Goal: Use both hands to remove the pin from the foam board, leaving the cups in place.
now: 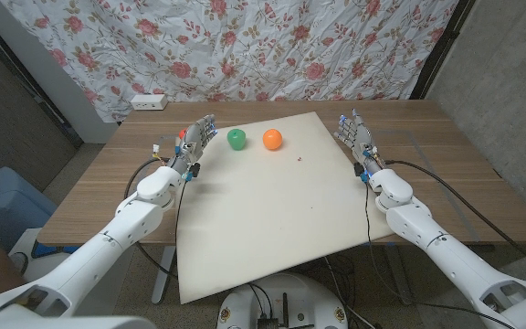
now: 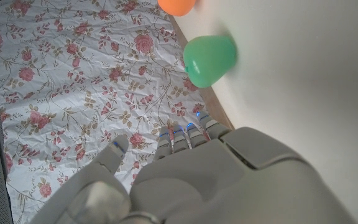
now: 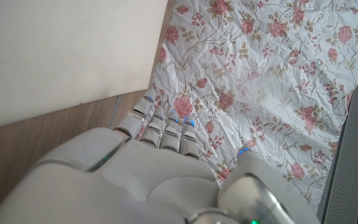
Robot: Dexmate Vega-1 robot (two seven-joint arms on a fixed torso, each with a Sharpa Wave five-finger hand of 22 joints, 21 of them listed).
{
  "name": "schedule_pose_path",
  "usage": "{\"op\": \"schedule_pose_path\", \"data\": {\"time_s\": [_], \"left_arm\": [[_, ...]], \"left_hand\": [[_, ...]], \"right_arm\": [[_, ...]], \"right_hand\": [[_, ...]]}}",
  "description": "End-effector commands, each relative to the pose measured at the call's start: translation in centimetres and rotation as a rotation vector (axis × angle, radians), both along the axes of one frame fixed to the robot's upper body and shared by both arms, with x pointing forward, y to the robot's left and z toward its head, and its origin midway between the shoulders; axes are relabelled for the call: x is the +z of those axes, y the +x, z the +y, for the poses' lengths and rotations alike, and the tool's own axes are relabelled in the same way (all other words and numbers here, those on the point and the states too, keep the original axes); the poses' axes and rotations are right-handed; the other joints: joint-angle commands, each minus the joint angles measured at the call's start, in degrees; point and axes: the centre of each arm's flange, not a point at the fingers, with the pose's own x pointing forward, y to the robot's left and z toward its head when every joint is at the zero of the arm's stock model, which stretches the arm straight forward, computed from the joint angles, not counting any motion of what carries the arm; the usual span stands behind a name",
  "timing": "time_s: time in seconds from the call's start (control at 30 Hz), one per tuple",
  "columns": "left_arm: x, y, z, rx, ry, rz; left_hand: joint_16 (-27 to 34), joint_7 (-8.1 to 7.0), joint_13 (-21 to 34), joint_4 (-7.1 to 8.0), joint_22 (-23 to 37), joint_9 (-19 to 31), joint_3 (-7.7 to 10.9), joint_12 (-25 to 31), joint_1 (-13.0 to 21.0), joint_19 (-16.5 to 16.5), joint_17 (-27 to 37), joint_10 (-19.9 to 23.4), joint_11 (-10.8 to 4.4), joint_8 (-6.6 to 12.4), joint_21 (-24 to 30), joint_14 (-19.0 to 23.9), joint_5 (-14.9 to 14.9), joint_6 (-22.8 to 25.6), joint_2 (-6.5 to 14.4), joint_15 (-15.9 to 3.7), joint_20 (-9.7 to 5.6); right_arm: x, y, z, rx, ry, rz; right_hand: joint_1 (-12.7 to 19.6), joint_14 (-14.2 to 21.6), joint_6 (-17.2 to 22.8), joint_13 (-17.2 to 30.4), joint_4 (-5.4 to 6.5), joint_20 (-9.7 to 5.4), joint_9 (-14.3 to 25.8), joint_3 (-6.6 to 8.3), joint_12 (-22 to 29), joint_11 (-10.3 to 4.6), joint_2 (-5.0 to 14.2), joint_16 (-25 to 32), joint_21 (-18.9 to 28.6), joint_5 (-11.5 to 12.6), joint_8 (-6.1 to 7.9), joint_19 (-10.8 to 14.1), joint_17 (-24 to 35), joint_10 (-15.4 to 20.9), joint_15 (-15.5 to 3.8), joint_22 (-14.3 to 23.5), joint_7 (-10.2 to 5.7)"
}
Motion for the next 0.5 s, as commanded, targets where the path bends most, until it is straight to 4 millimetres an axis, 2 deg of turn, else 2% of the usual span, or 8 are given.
{"op": "schedule_pose_path", "data": {"time_s": [0.03,0.5], "left_arm": [[0.6,-2.0,-0.7,0.048,0.094,-0.039],[1.3,-5.0,-2.9,0.158,0.304,-0.051]], "left_hand": [[0.3,-0.1,0.2,0.1,0.3,0.1,0.55,0.3,-0.1,0.9,0.3,0.6,-0.45,0.32,0.1,0.9,0.2,0.8,5.2,-0.91,-1.04],[0.3,-0.4,0.2,0.2,0.3,0.1,1.01,0.3,-0.1,1.5,0.3,1.7,-0.87,0.39,0.0,2.0,0.2,2.1,5.4,-1.12,-1.57]], "right_arm": [[0.1,-0.5,-0.3,0.015,-0.025,-0.004],[0.1,-0.6,-1.1,0.02,-0.042,-0.022]], "right_hand": [[0.3,0.5,0.0,-0.1,0.03,-0.51,0.1,0.2,0.4,0.0,0.06,0.3,0.0,0.2,0.12,-0.4,-0.1,0.4,-0.17,0.2,0.14],[0.2,0.7,0.5,-0.1,-0.11,-0.82,0.1,0.36,0.5,-0.13,0.13,0.4,0.1,0.2,0.33,-0.6,-0.5,0.6,-0.27,0.2,0.4]]}}
